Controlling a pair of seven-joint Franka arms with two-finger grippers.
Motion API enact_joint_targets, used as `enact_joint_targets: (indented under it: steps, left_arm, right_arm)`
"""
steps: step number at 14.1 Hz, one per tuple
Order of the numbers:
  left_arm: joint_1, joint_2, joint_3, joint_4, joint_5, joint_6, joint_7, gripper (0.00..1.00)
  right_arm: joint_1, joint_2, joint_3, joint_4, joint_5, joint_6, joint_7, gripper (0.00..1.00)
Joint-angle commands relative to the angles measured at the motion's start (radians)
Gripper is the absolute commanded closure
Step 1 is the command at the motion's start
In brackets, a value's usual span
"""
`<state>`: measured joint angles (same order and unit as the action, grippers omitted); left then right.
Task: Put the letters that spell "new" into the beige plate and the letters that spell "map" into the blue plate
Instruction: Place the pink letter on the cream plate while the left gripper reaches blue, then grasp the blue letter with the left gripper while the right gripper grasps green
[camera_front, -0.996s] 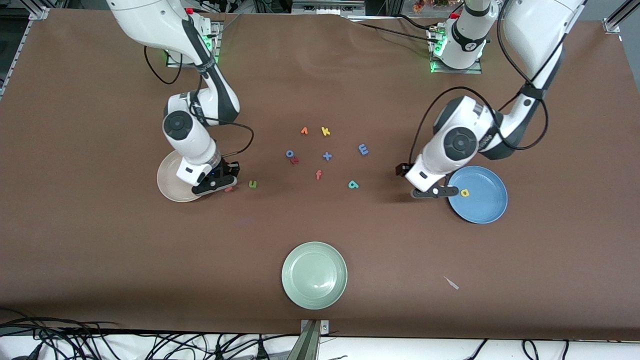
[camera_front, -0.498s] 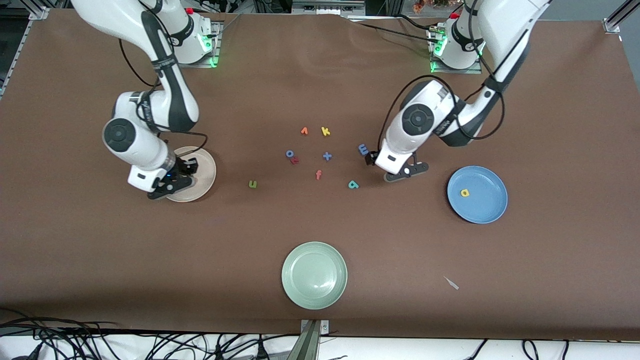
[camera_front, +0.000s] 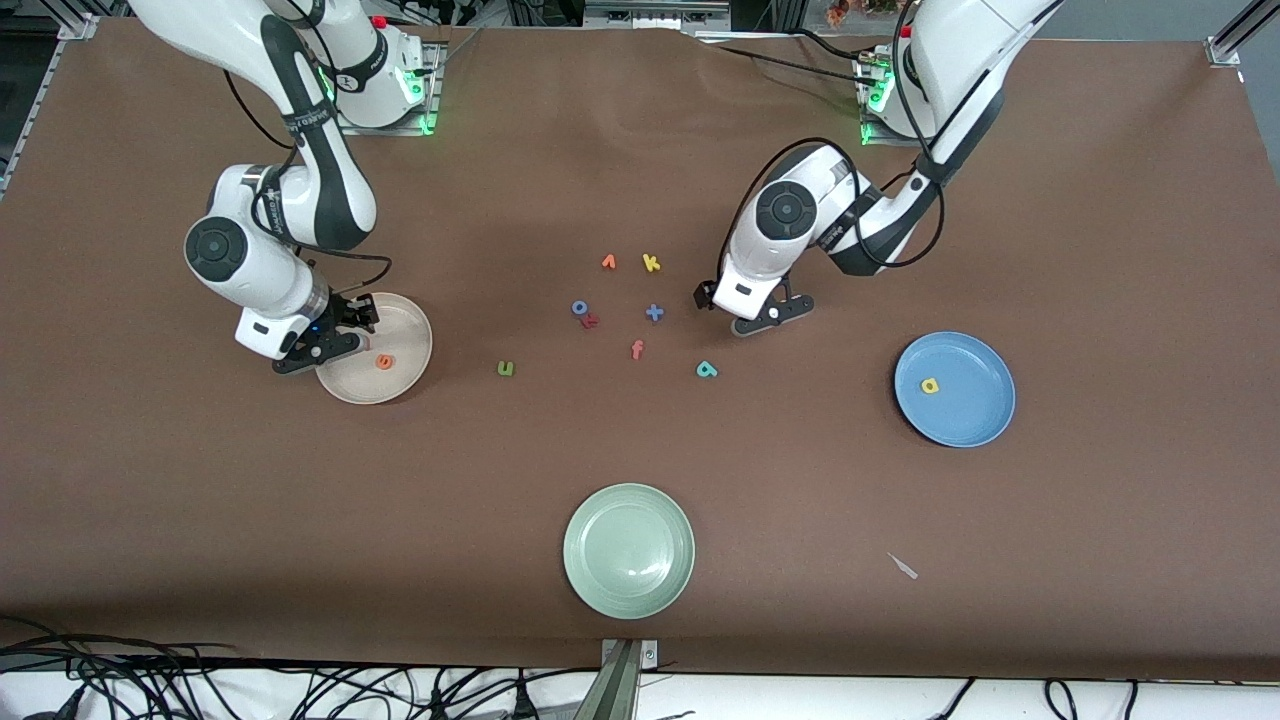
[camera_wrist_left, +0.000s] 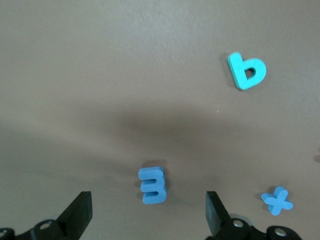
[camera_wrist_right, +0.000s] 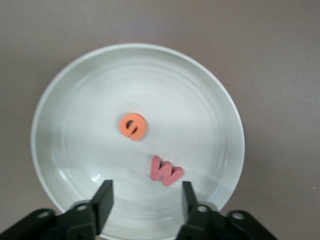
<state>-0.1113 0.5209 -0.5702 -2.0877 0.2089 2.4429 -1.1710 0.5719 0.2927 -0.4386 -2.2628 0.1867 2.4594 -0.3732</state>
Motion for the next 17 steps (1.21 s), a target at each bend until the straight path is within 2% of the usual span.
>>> enact_joint_targets:
  steps: [1, 3, 6, 10, 14, 17]
  left_arm:
    - [-0.005, 0.04, 0.004, 0.011, 0.098, 0.03, -0.085, 0.03]
    - [-0.008, 0.045, 0.004, 0.009, 0.13, 0.03, -0.114, 0.05]
    - [-0.03, 0.054, 0.004, 0.009, 0.133, 0.03, -0.157, 0.13]
    - [-0.047, 0.073, 0.007, 0.009, 0.139, 0.03, -0.177, 0.26]
    - [-0.047, 0.09, 0.01, 0.009, 0.194, 0.03, -0.2, 0.35]
    - [-0.044, 0.094, 0.012, 0.009, 0.198, 0.03, -0.199, 0.48]
  right_arm:
    - [0.013, -0.041, 0.053, -0.015, 0.02, 0.013, 0.081, 0.33]
    - [0.016, -0.006, 0.131, 0.049, 0.02, 0.015, 0.222, 0.33]
    - [0.035, 0.052, 0.198, 0.132, 0.019, 0.018, 0.353, 0.33]
    - [0.103, 0.155, 0.202, 0.216, 0.019, 0.065, 0.483, 0.33]
    - [0.131, 0.238, 0.204, 0.241, 0.019, 0.188, 0.54, 0.33]
    - [0.151, 0.255, 0.204, 0.256, 0.02, 0.193, 0.58, 0.33]
